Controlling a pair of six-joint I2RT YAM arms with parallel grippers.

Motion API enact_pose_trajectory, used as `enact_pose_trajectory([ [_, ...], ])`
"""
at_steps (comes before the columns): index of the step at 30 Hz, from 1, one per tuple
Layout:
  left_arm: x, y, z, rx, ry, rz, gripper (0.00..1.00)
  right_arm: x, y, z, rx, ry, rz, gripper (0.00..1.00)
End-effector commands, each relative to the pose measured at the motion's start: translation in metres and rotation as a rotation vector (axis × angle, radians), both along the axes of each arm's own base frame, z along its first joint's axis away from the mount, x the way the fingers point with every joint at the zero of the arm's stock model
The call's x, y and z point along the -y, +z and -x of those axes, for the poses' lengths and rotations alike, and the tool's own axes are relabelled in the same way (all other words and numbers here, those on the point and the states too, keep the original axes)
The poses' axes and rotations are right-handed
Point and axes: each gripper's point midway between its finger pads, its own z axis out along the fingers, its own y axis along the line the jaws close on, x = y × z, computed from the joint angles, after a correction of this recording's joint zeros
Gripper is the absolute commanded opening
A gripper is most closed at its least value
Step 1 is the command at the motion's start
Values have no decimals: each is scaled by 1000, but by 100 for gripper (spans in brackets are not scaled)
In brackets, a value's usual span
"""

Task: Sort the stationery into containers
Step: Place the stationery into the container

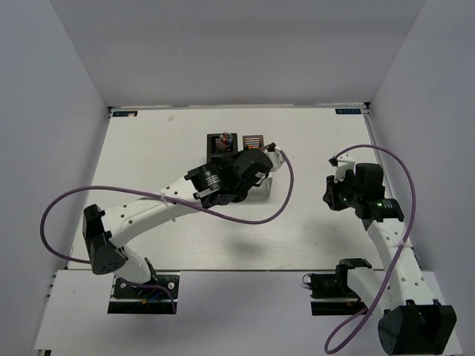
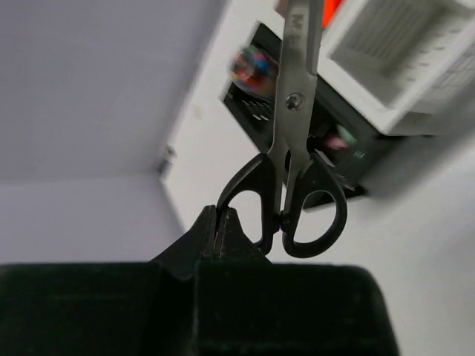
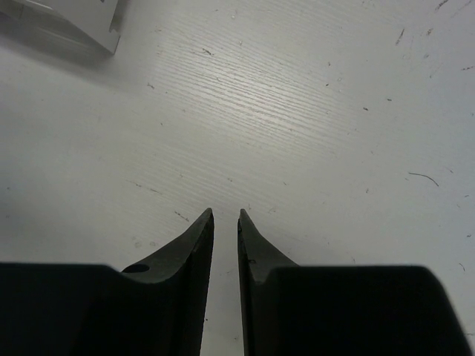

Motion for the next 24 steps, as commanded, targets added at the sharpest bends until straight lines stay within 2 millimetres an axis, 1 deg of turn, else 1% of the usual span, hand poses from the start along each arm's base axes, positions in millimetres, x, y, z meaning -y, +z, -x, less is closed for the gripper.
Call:
enact_pose_trajectory([
  [1, 4, 51, -40, 252, -72, -203, 0, 0, -1, 1, 10, -11, -16, 23],
  [2, 14, 64, -50, 325, -64, -130, 0, 1, -1, 0, 10, -14, -14, 23],
  [3, 16, 70, -56, 360, -106, -255, 0, 2, -1, 1, 10, -16, -13, 23],
  [4, 19, 65, -60, 380, -113, -286, 0, 1, 0, 1, 14, -15, -15, 23],
  [5, 31, 87, -66, 484, -109, -175, 0, 2, 1, 0, 19, -17, -15, 23],
  [6, 35, 81, -68, 514, -155, -304, 0, 2, 1, 0, 21, -17, -14, 24],
  [7, 43, 70, -70, 564, -212, -356, 0, 2, 1, 1, 21, -17, -14, 24],
  [8, 49, 79, -70, 632, -195, -261, 0, 3, 2, 0, 25, -21, -14, 24],
  [9, 55, 84, -70, 691, -246, -396, 0, 3, 2, 0, 25, -21, -13, 24],
  [10, 64, 60, -73, 698, -284, -465, 0, 4, 1, 0, 24, -25, -11, 24],
  [11, 61, 70, -72, 784, -250, -422, 0, 5, 2, 0, 32, -28, -10, 24],
  [12, 64, 79, -69, 848, -271, -496, 0, 5, 2, 0, 31, -28, -10, 24],
  [13, 69, 62, -71, 843, -302, -545, 0, 6, 2, 0, 34, -32, -10, 24],
  [14, 67, 61, -70, 855, -302, -557, 0, 5, 1, 0, 30, -30, -12, 24],
  [18, 73, 69, -55, 959, -362, -574, 0, 4, -3, 2, 15, -22, -16, 24],
  [22, 70, 75, -48, 986, -383, -593, 0, 5, -5, 2, 10, -22, -22, 24],
  [23, 65, 83, -46, 999, -375, -593, 0, 5, -5, 2, 7, -22, -23, 24],
  [24, 66, 84, -45, 1007, -383, -601, 0, 5, -6, 2, 7, -18, -23, 24],
])
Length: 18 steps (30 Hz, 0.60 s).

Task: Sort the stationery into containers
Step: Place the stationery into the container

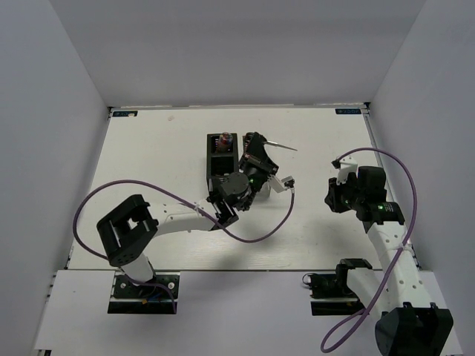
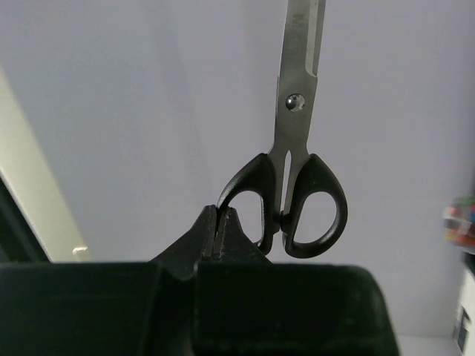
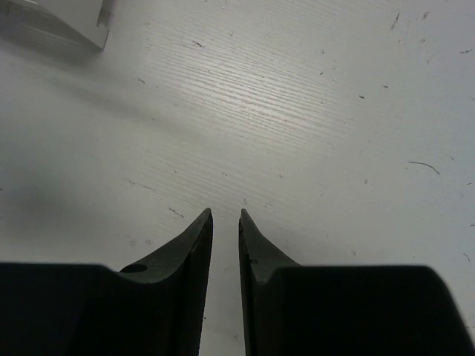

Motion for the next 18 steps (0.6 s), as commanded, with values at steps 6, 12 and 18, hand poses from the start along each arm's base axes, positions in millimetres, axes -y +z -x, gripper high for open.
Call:
enact_pose_trajectory([
  [6, -35, 73, 12, 169, 16, 34, 0, -3, 0, 0, -2, 8, -28, 24],
  [12, -65, 85, -9, 105, 160, -86, 0, -5, -1, 0, -23, 15, -43, 24],
  [18, -88, 25, -25, -92, 230, -269, 0, -6, -3, 0, -40, 15, -49, 24],
])
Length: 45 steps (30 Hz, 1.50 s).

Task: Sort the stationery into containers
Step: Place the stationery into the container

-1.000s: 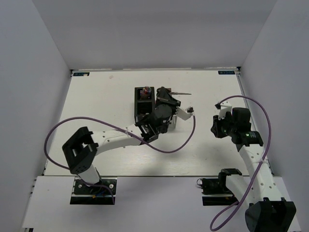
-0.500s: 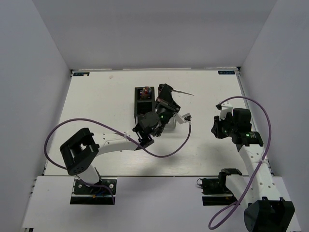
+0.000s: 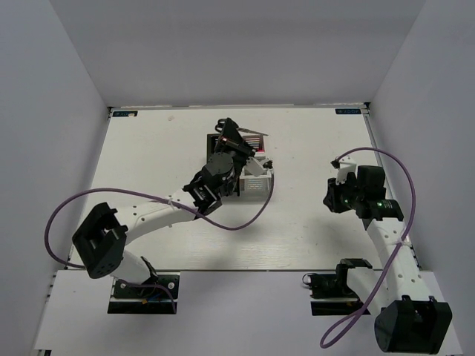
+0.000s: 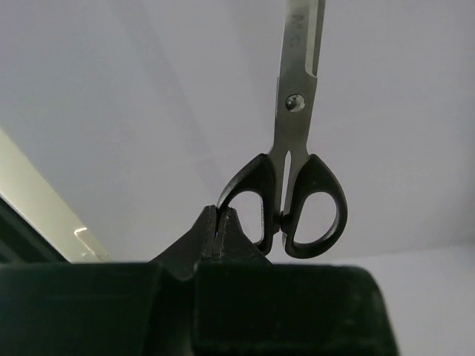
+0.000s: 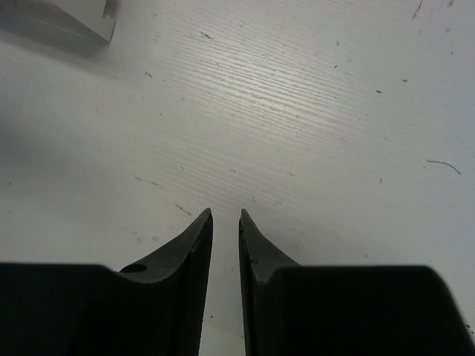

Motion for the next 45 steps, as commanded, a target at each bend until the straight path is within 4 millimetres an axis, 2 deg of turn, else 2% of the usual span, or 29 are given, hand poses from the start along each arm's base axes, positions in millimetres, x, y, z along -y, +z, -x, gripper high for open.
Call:
enact_pose_trajectory([
  [1, -22, -27, -2, -89, 68, -169, 0, -3, 2, 0, -7, 1, -22, 24],
  [3, -22, -20, -3, -100, 72, -97, 0, -3, 1, 0, -11, 2, -22, 24],
  [4, -18, 1, -5, -115, 79, 33, 0, 4, 1, -1, -11, -29, -21, 24],
  [5, -25, 10, -1, -136, 142, 97, 0, 5, 1, -2, -9, -31, -19, 24],
  [6, -26, -24, 6, -303, 170, 48, 0, 5, 1, -2, -11, -31, -21, 24],
  [7, -21, 31, 6, -299, 160, 311, 0, 5, 0, -2, -13, -32, -21, 24],
  [9, -18, 39, 19, -405, 181, 424, 0, 5, 0, -2, -15, -31, -22, 24],
  [10, -17, 55, 21, -411, 173, 553, 0, 5, 2, -3, -11, -28, -23, 24],
  [11, -7, 60, 26, -436, 150, 598, 0, 5, 0, -2, -17, -33, -25, 24],
  [12, -7, 61, 33, -505, 173, 742, 0, 4, 1, -2, -13, -28, -27, 24],
  [13, -10, 52, 40, -569, 191, 741, 0, 5, 1, -1, -13, -32, -28, 24],
  [14, -5, 63, 45, -622, 150, 816, 0, 5, 0, -1, -19, -30, -28, 24],
  [15, -10, 51, 51, -711, 205, 971, 0, 4, 0, 0, -21, -30, -32, 24],
  [17, -3, 29, 60, -897, 181, 1038, 0, 4, 2, -1, -17, -28, -38, 24],
  [18, -13, 3, 67, -957, 233, 1119, 0, 3, 2, 0, -17, -27, -41, 24],
  [20, 1, -11, 70, -1025, 125, 1226, 0, 3, 2, 0, -17, -26, -41, 24],
  [21, -8, -25, 70, -1044, 158, 1298, 0, 3, 3, 1, -17, -24, -43, 24],
  [22, -3, -29, 72, -1091, 139, 1334, 0, 2, 2, 1, -20, -22, -46, 24],
  [23, 6, -24, 76, -1152, 69, 1382, 0, 3, 3, 1, -19, -25, -48, 24],
  [24, 7, -40, 78, -1210, 117, 1452, 0, 3, 4, 1, -14, -25, -49, 24],
  [25, 6, -41, 75, -1246, 106, 1485, 0, 3, 3, 2, -20, -24, -51, 24],
  [27, 12, -48, 75, -1273, 96, 1496, 0, 4, 4, 1, -16, -28, -54, 24],
  [29, 24, -38, 71, -1251, -9, 1534, 0, 4, 3, 3, -19, -28, -54, 24],
  [32, 32, -42, 67, -1263, -52, 1595, 0, 4, 4, 2, -17, -28, -58, 24],
  [38, 50, -92, 58, -1322, -42, 1626, 0, 4, 3, 4, -25, -29, -67, 24],
  [39, 55, -85, 53, -1303, -90, 1651, 0, 4, 3, 4, -24, -27, -70, 24],
  [41, 58, -101, 49, -1317, -66, 1654, 0, 5, 3, 4, -21, -28, -71, 24],
  [43, 63, -97, 43, -1316, -100, 1680, 0, 6, 2, 4, -26, -31, -74, 24],
  [45, 66, -102, 34, -1331, -100, 1701, 0, 5, 0, 4, -30, -25, -77, 24],
])
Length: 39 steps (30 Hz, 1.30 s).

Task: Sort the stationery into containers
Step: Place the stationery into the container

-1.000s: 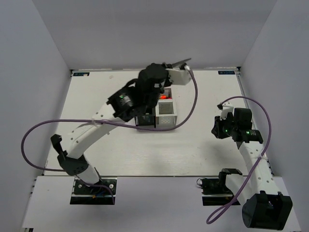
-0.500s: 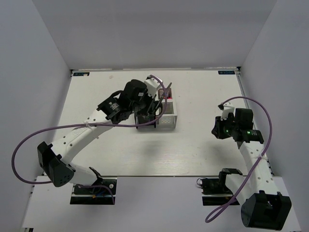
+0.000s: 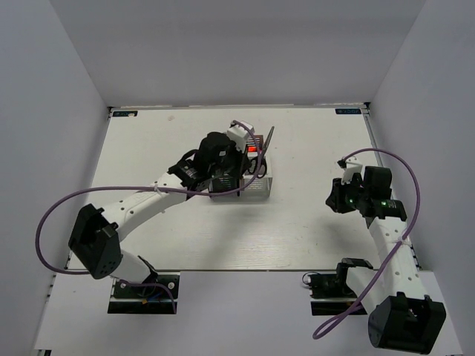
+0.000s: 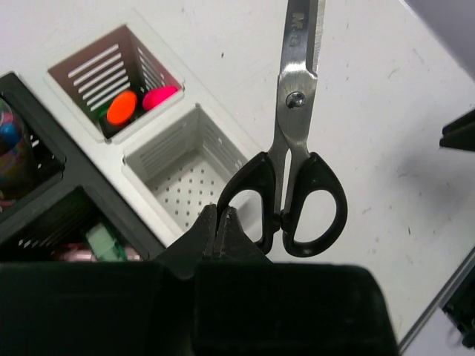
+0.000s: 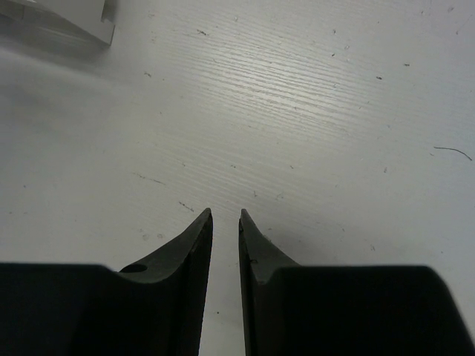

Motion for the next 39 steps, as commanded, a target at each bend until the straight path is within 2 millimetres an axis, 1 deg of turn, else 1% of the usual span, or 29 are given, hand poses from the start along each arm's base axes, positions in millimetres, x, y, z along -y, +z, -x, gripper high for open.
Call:
enact_pose_trajectory([
  [1, 15, 29, -18, 55, -5, 151, 0, -2, 1, 2, -5, 7, -23, 24],
  [4, 17, 25, -27, 51, 6, 160, 0, -2, 0, 2, -7, 8, -28, 24],
  [6, 20, 16, -30, 37, 6, 148, 0, -2, 0, 3, -10, 8, -33, 24],
  [7, 18, 17, -33, 38, 11, 152, 0, -2, 0, 3, -9, 12, -35, 24],
  [8, 19, 8, -35, 23, 11, 136, 0, -2, 1, 3, -8, 7, -37, 24],
  [9, 19, 6, -35, 22, 10, 131, 0, -1, 1, 3, -8, 6, -37, 24],
  [10, 20, 8, -39, 42, 15, 142, 0, -2, 1, 3, -7, 10, -39, 24],
  [11, 21, 1, -42, 36, 12, 126, 0, -2, 0, 3, -6, 10, -41, 24],
  [14, 22, -5, -46, 40, 17, 116, 0, -1, 1, 3, -6, 10, -44, 24],
  [15, 21, -10, -49, 34, 20, 105, 0, -2, 1, 3, -5, 13, -48, 24],
  [17, 22, -12, -51, 35, 17, 95, 0, -1, 0, 4, -9, 9, -52, 24],
  [18, 22, -17, -53, 31, 19, 88, 0, -1, 1, 4, -9, 10, -52, 24],
  [25, 17, -26, -63, 33, 42, 64, 0, -1, 0, 4, -13, 12, -69, 24],
  [29, 13, -24, -70, 39, 57, 64, 0, -1, -1, 5, -17, 11, -78, 24],
  [36, 10, -31, -76, 51, 72, 21, 0, 0, -2, 6, -26, 10, -96, 24],
  [39, 9, -30, -80, 64, 79, 8, 0, 1, -1, 6, -25, 9, -104, 24],
])
